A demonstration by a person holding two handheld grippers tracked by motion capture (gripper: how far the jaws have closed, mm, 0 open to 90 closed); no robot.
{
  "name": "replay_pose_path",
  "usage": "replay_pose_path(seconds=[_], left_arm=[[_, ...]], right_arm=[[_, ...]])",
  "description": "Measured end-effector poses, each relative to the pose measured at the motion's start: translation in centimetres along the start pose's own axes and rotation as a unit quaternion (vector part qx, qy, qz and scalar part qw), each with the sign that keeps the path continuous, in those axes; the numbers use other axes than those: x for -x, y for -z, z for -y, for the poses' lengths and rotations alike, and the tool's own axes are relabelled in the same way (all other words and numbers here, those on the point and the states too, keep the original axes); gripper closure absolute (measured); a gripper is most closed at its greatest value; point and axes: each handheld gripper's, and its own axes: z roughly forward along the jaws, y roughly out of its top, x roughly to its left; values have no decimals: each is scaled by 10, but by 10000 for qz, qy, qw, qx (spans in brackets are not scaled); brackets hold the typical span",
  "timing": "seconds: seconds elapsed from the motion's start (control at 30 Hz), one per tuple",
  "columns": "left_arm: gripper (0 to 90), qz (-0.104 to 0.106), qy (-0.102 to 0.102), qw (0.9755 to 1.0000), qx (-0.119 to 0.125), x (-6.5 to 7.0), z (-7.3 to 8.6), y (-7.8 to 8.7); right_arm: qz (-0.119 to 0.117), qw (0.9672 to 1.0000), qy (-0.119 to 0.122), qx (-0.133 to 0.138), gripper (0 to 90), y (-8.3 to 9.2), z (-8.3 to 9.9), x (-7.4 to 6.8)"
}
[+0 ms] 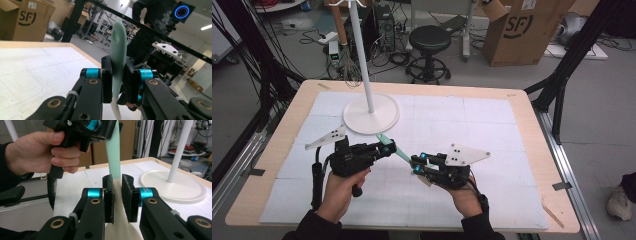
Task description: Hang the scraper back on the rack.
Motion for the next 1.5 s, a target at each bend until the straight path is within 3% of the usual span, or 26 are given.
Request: replay_pose_path(seconds=[0.2,0.27,0.37,0.47,0.53,0.67,0.73,0.8,0.83,0.87,0.97,1.13,1.2,1.37,1.5], left_arm=[[820,188,-236,9995,-95,5,-4,3],[821,246,-399,9986,-228,8,-7,3],[822,471,-655,9961,-349,12,-10,5],[822,695,-879,9925,-490,15,-15,5],[821,858,-969,9902,-533,18,-18,7],[821,1126,-1119,9855,-600,22,-23,8],[820,1116,-1115,9861,-515,23,-24,8],[803,1036,-1214,9866,-345,27,-23,8],[684,866,-1216,9884,-274,28,-22,6],[573,833,-1121,9899,-240,28,-21,4],[541,789,-1186,9897,-127,29,-20,1],[566,798,-1206,9895,73,30,-20,-1],[615,807,-1233,9891,83,29,-20,-1],[808,840,-1251,9885,127,27,-21,-3],[822,851,-1230,9888,-7,25,-23,-4]], right_arm=[[-242,9997,-38,50,783,1,-3,-3],[-332,9994,-75,92,652,3,-4,-2],[-565,9983,-99,76,604,6,-6,1],[-980,9951,-98,-21,584,5,-8,3],[-1181,9928,-50,-172,596,2,-10,1],[-1498,9882,40,-320,744,-4,-11,-2],[-1597,9867,79,-301,820,-6,-10,-4],[-1635,9864,-57,-164,843,-8,-8,-4],[-1562,9876,-78,-100,848,-8,-8,-5],[-1523,9883,-62,5,849,-9,-7,-5],[-1402,9897,-189,220,849,-12,-8,-6],[-1405,9881,-360,521,848,-15,-9,-5],[-1396,9876,-377,618,848,-15,-9,-4],[-1391,9871,-459,641,846,-14,-8,-3],[-1283,9891,-398,599,829,-14,-7,-3]])
